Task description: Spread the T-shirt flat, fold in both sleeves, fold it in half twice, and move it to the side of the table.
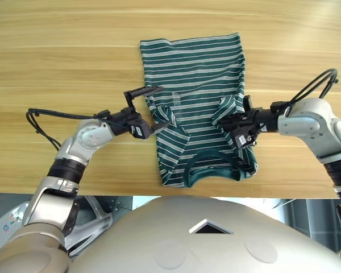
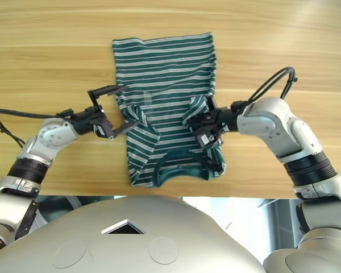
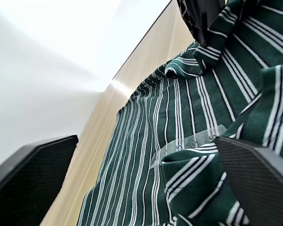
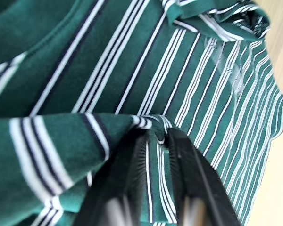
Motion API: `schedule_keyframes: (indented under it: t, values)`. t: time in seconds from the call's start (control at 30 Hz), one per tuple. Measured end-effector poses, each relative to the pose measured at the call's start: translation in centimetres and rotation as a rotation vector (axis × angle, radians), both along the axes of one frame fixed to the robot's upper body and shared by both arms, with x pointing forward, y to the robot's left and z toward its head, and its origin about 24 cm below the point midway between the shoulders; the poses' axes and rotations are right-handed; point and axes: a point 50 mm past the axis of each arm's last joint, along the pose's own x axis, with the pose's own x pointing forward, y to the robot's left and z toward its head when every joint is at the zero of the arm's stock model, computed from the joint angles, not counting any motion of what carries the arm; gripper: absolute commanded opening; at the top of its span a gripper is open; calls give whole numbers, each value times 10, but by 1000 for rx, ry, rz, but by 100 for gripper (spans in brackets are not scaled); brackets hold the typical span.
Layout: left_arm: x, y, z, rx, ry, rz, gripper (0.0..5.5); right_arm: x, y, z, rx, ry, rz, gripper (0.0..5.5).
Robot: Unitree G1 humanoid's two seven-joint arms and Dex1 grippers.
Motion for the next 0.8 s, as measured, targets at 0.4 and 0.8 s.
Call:
schedule_keyframes:
  t: [0.4, 0.8]
  values:
    - [0, 1, 0, 1, 0, 1, 540, -1, -1, 3, -35, -20, -9, 366]
    - [0, 1, 0, 0, 1, 1, 540, 5, -19, 43, 103, -111, -113, 538]
